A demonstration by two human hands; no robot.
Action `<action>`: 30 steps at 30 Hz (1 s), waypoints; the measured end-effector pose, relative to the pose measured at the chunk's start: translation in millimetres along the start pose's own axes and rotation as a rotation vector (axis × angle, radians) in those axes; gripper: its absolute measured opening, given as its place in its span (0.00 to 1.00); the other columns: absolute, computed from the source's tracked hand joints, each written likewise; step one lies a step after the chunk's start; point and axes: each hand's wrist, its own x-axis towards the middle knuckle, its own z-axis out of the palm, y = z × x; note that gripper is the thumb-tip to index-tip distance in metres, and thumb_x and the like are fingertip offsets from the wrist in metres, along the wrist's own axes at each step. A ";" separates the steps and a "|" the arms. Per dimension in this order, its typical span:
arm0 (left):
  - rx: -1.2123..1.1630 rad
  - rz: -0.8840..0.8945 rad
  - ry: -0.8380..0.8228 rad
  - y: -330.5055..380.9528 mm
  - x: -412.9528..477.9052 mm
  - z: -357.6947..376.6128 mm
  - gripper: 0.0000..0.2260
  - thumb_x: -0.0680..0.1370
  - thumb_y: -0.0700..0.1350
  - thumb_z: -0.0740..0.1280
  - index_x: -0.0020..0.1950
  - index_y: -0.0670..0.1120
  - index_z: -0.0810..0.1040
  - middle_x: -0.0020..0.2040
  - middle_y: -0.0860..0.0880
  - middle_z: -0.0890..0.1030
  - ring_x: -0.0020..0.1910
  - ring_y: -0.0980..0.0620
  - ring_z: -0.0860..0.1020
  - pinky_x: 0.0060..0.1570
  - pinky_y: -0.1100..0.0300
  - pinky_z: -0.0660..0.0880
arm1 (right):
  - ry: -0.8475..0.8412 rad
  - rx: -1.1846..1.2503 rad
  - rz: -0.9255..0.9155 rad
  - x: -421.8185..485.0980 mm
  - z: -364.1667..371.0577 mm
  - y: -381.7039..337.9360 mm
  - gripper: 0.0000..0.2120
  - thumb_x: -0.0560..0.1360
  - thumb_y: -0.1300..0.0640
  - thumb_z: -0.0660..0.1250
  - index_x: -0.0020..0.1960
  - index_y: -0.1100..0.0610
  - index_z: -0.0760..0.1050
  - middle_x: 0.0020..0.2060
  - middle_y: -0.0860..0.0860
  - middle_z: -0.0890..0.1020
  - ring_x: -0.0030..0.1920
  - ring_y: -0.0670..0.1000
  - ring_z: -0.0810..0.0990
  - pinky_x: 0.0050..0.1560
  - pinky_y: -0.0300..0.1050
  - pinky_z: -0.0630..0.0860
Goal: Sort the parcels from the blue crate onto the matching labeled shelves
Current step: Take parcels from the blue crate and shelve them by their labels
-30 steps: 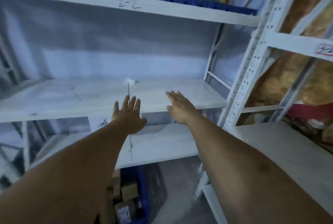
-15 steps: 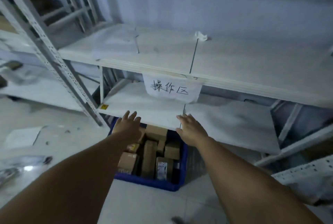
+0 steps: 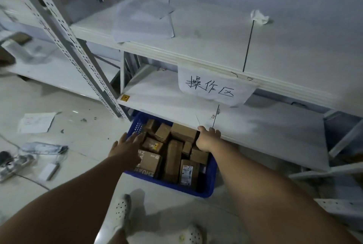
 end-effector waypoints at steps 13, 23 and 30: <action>-0.256 0.144 -0.044 -112.0 153.0 36.4 0.24 0.75 0.40 0.62 0.71 0.49 0.67 0.69 0.45 0.71 0.65 0.43 0.70 0.58 0.50 0.71 | -0.009 0.407 0.184 83.2 137.9 -100.5 0.24 0.79 0.56 0.61 0.75 0.52 0.61 0.57 0.54 0.77 0.47 0.53 0.78 0.47 0.51 0.78; -0.443 -0.104 -0.414 -150.9 241.7 183.7 0.17 0.80 0.44 0.61 0.68 0.41 0.72 0.65 0.42 0.75 0.64 0.42 0.74 0.60 0.56 0.70 | -0.247 0.297 0.256 182.2 249.9 -78.9 0.23 0.81 0.54 0.59 0.75 0.51 0.61 0.63 0.55 0.75 0.52 0.55 0.78 0.49 0.48 0.73; -0.465 -0.174 -0.327 -152.6 297.0 293.3 0.13 0.78 0.42 0.64 0.61 0.43 0.77 0.59 0.42 0.78 0.57 0.42 0.76 0.51 0.58 0.71 | -0.308 0.403 0.301 275.4 332.5 -62.2 0.19 0.82 0.52 0.59 0.71 0.54 0.66 0.43 0.49 0.76 0.39 0.47 0.74 0.38 0.40 0.71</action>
